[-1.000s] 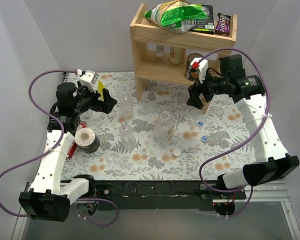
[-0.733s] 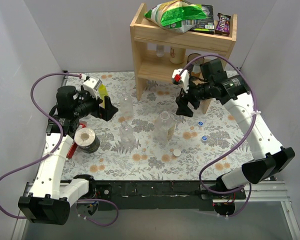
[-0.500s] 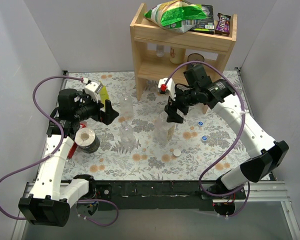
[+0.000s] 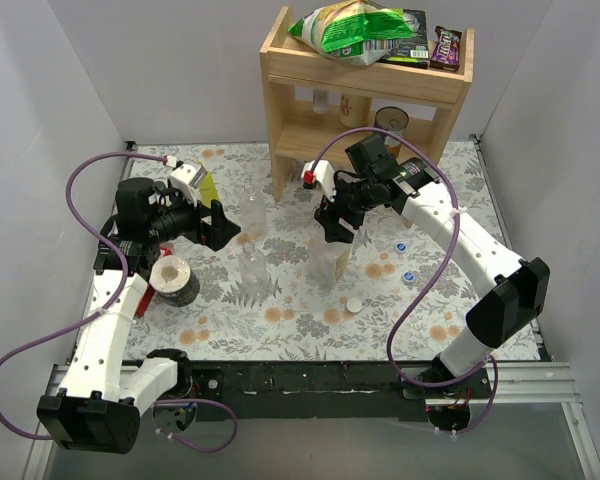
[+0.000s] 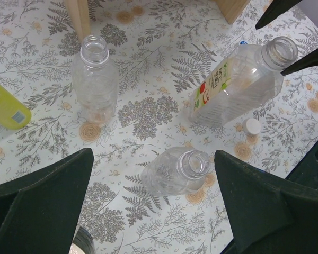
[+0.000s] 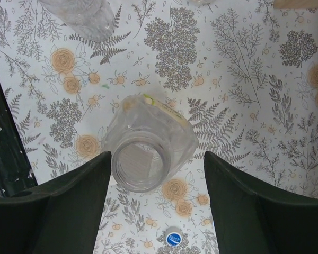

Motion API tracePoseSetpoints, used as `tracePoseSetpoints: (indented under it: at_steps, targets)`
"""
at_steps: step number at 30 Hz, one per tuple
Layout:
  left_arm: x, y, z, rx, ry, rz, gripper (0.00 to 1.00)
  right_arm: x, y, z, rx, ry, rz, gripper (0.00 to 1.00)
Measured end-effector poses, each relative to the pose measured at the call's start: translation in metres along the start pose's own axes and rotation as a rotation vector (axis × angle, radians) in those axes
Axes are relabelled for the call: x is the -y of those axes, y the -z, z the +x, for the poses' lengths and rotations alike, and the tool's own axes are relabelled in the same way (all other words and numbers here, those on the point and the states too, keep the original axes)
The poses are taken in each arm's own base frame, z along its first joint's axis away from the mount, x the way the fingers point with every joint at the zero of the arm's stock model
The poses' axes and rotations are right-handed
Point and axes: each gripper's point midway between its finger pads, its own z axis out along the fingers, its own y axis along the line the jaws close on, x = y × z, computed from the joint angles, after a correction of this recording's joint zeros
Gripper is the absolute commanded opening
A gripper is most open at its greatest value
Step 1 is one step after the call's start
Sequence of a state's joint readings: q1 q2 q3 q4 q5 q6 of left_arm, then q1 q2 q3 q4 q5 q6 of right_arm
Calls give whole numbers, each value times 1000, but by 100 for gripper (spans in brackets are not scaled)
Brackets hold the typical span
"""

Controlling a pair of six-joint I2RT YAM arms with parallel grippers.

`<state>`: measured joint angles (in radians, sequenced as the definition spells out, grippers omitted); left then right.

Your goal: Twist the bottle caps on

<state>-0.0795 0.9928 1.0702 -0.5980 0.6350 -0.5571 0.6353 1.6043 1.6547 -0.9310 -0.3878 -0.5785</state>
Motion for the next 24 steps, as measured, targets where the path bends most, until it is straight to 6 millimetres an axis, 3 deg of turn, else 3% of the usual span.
tracePoseSetpoints:
  at_steps: [2,8,12,18,22,24]
  targets:
    - [1,0,0,1,0,6,98,1,-3,1,-5,-5,-3,75]
    - [4,-1,-2,6,2,29,98,0,-5,-2,7,0,-8,60]
    - [5,-5,-2,4,5,48,98,-5,-10,0,3,1,-24,37]
    - [8,-11,2,-12,23,95,98,-8,-13,-3,14,9,-27,22]
    - [21,-17,4,-22,19,159,98,-10,-8,-2,0,28,-32,17]
    - [39,-24,5,-40,1,226,98,-12,0,-4,-7,47,-38,16]
